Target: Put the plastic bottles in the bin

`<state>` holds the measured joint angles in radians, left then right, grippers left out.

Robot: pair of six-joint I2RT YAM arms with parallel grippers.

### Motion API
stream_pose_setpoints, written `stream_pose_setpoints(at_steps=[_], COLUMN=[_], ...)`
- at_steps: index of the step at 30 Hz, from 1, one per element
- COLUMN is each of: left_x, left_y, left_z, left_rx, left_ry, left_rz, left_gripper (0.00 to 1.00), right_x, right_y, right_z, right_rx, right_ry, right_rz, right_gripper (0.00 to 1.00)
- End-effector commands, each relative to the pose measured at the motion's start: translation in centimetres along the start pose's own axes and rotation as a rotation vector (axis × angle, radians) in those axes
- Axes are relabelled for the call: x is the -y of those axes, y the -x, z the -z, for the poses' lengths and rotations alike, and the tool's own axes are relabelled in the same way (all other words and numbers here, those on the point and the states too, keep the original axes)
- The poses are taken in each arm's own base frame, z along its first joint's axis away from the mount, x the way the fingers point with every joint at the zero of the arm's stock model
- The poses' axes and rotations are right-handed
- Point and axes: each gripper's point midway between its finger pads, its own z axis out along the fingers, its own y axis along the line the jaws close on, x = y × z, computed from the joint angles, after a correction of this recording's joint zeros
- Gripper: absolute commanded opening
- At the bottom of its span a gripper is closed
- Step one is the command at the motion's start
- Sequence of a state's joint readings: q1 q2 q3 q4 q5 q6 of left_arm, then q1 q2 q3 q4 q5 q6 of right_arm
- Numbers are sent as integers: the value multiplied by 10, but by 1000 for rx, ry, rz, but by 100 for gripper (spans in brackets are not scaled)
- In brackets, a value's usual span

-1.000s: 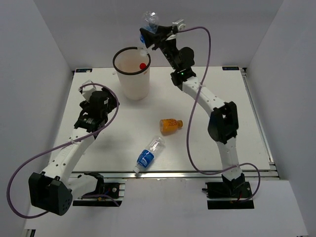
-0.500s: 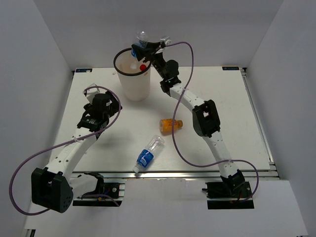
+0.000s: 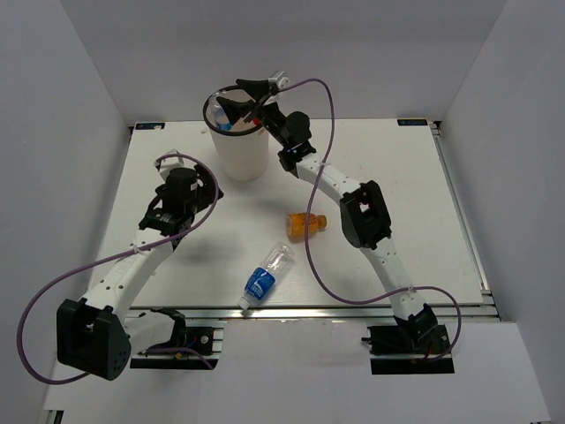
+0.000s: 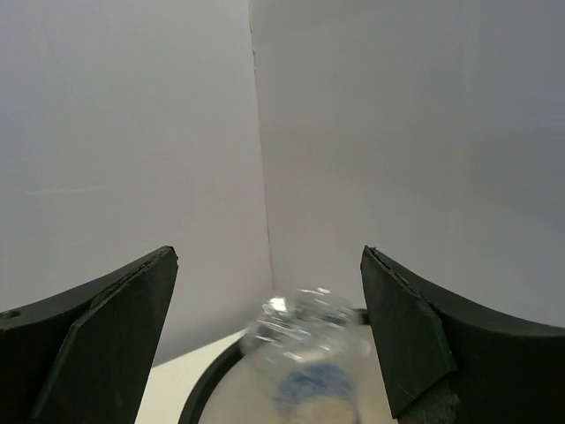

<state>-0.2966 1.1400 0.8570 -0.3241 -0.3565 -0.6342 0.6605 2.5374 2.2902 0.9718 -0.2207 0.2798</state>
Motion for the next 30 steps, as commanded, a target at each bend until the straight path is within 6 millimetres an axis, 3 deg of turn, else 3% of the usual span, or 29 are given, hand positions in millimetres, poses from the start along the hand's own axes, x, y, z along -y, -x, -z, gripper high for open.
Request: stream_pose_setpoints(at_steps=[1,6,10,12,13,14,15,16,17,18,19,20,21,22,23,24,25,26,27,30], left_x=[20,38,69,85,91,95,102,104,111,112,114,122,122,124,128,128,128,128,122,110], left_y=[-4,-10,-25,-38,-42,-51,-62,-69,-84,-94,-103,-121,-128,-135,-144,-150,-155,-160,-166,-184], left_z=[1,6,22,35,38,40,46,46,47,46,47,51,50,51,52,53,53,53,49,45], left_rx=[-28,-59,-112,-165,-174,-204,-231,-246,-277,-292,-305,-330,-340,-355,-376,-400,-414,-430,-454,-507], left_ry=[-113,-238,-462,-603,-651,-686,-747,-752,-763,-750,-746,-760,-736,-738,-747,-750,-749,-746,-710,-641], left_rz=[-26,-90,-162,-211,-227,-244,-281,-293,-328,-361,-398,-461,-495,-516,-537,-547,-554,-561,-569,-581], left_gripper=[98,98,98,98,98,98,98,98,98,98,98,98,98,98,98,98,98,98,98,98], right_x=[-13,-21,-29,-33,-36,-31,-41,-34,-27,-36,-29,-18,-24,-20,-9,-14,-12,-5,-12,-12], right_y=[67,89,130,142,176,158,194,198,166,200,199,168,198,196,176,198,197,181,199,205], right_z=[-11,-16,-11,-5,-2,11,17,29,56,69,85,116,128,142,170,182,194,220,230,273], right_rx=[91,76,43,-4,11,-70,-50,-71,-158,-127,-147,-227,-194,-209,-277,-255,-270,-315,-284,-250], right_ry=[43,75,101,123,123,102,107,81,46,35,1,-65,-90,-134,-214,-245,-281,-349,-367,-470], right_rz=[69,99,89,87,104,79,94,92,57,79,88,95,136,151,159,182,187,180,192,204], right_gripper=[89,89,89,89,89,89,89,89,89,89,89,89,89,89,89,89,89,89,89,89])
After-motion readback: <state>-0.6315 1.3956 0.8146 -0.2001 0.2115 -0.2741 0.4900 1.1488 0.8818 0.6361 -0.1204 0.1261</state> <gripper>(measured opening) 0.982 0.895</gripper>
